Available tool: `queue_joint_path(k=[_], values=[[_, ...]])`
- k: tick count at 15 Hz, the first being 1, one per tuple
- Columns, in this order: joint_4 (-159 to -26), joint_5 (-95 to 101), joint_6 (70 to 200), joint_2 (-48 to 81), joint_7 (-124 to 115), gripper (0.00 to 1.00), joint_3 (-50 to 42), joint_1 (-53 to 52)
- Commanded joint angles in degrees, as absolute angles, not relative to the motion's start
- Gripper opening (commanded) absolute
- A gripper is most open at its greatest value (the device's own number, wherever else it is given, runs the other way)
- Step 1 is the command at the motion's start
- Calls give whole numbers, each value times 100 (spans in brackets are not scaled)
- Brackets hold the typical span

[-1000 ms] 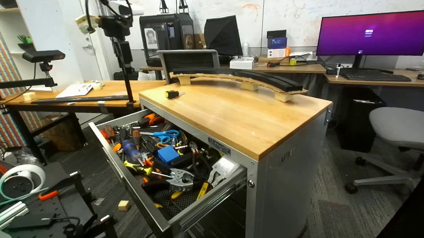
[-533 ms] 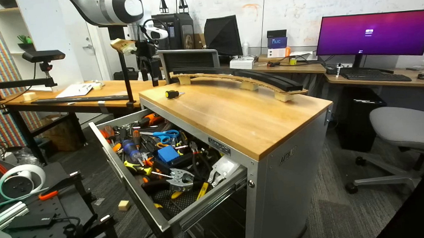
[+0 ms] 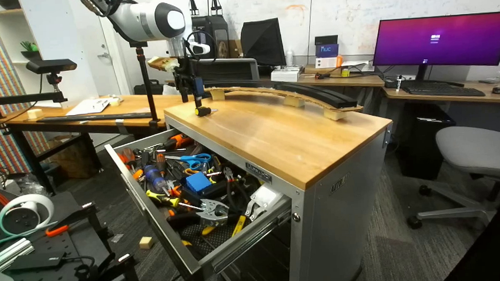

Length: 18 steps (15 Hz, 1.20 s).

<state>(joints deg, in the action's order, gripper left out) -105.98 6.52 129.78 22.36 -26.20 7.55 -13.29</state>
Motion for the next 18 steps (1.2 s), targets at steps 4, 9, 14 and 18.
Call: queue_joint_path(k=[4,9,14,18], values=[[-9613,972,12766,3002,-2876,59,270,-1650],[-9582,802,12587,3037,-2733,18,260,-1665],[-10494,277,12049,2335,-1464,13,916,-1648],[-10861,234,11660,2099,-787,13,1345,-1775]])
